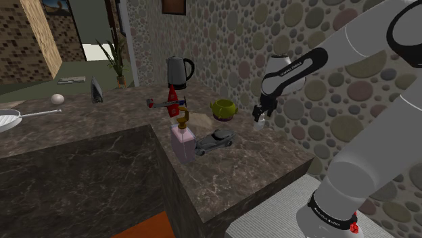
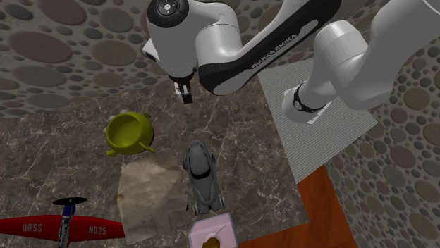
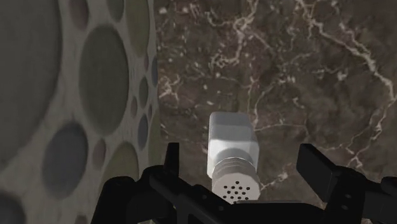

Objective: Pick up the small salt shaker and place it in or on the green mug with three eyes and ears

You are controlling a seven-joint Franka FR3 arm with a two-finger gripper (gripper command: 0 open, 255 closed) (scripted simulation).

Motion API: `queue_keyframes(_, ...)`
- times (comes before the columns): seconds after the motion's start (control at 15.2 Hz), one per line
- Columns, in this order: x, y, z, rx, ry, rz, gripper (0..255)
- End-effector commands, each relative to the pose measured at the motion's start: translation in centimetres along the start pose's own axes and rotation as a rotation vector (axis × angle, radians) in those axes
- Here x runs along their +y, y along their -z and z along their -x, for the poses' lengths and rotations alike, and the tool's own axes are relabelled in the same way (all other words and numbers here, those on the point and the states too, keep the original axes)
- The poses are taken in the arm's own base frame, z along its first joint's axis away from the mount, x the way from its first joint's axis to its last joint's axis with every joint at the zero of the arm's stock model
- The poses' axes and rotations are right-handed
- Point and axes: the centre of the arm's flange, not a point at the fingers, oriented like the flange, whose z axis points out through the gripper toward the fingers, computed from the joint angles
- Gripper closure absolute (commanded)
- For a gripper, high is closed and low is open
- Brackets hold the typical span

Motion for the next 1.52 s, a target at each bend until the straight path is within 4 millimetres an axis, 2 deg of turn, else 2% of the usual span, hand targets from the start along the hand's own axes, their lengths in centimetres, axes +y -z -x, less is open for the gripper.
queue_keyframes(0.0,0.1,-1.5,0.1,0.001,0.0,0.0,0)
queue_keyframes(0.53,0.1,-1.5,0.1,0.0,0.0,0.0,0)
queue_keyframes(0.59,0.1,-1.5,0.1,0.0,0.0,0.0,255)
queue_keyframes(1.19,0.1,-1.5,0.1,0.001,0.0,0.0,255)
queue_keyframes(1.45,0.3,0.6,0.0,0.001,0.0,0.0,255)
